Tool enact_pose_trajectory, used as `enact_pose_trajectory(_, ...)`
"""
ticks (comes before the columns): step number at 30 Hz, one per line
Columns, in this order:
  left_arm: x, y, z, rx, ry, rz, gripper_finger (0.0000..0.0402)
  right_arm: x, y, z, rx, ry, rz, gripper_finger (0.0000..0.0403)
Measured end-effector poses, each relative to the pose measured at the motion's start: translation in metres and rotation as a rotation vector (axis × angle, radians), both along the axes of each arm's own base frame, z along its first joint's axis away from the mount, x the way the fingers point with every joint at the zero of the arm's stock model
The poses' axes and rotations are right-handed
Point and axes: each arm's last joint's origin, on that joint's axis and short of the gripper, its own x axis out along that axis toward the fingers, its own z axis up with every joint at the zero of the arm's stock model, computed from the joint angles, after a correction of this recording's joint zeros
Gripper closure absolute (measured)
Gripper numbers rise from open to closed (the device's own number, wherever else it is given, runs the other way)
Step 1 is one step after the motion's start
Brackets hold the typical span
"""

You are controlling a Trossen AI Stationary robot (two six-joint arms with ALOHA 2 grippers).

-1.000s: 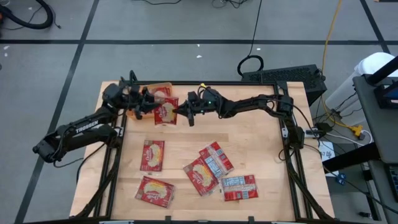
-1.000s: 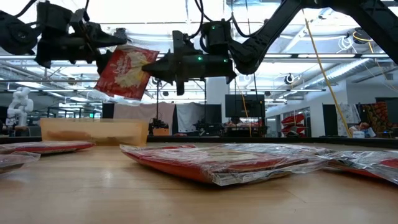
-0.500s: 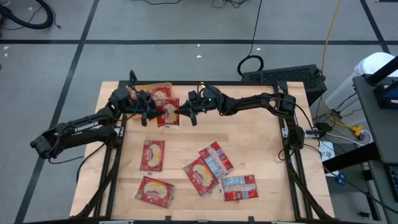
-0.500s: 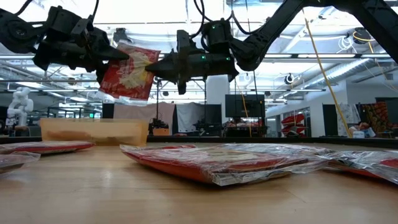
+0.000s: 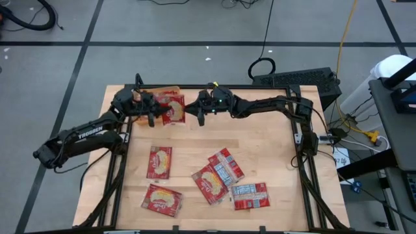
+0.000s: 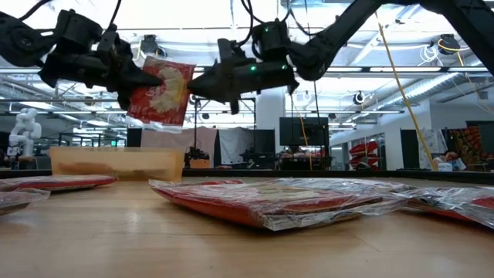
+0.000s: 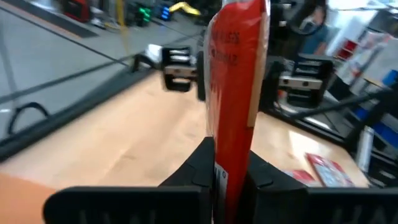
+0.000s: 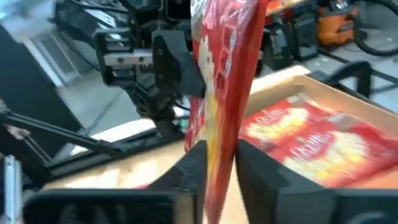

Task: Sort popcorn bags into baskets
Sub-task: Put the red popcorn bag into the orange bin

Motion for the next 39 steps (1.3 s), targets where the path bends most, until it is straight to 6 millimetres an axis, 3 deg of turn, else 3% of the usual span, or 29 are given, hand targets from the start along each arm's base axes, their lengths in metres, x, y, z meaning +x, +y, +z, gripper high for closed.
enact_pose_trajectory(8,-0.02,0.018,0.0,0.034,0.008,0.165,0.0385,-0.019,0.016,0.022,-0.059,0.216,-0.051,0.0245)
enact_pose_trajectory(15,-0.032,0.028,-0.012,-0.021,0.1,0.317,0.0366,-0.016,0.055,0.032,-0.127,0.218,0.041,0.0237)
enact_pose_trajectory(20,-0.029,0.032,-0.024,-0.077,0.148,0.341,0.0382,-0.014,0.072,0.038,-0.188,0.19,0.063,0.0238)
enact_pose_trajectory(23,-0.026,0.034,-0.029,-0.118,0.16,0.343,0.0383,-0.012,0.076,0.037,-0.204,0.188,0.048,0.0238)
enact_pose_trajectory(39,-0.018,0.042,-0.05,-0.196,0.28,0.538,0.0291,-0.012,0.076,0.039,-0.185,0.174,0.043,0.0238)
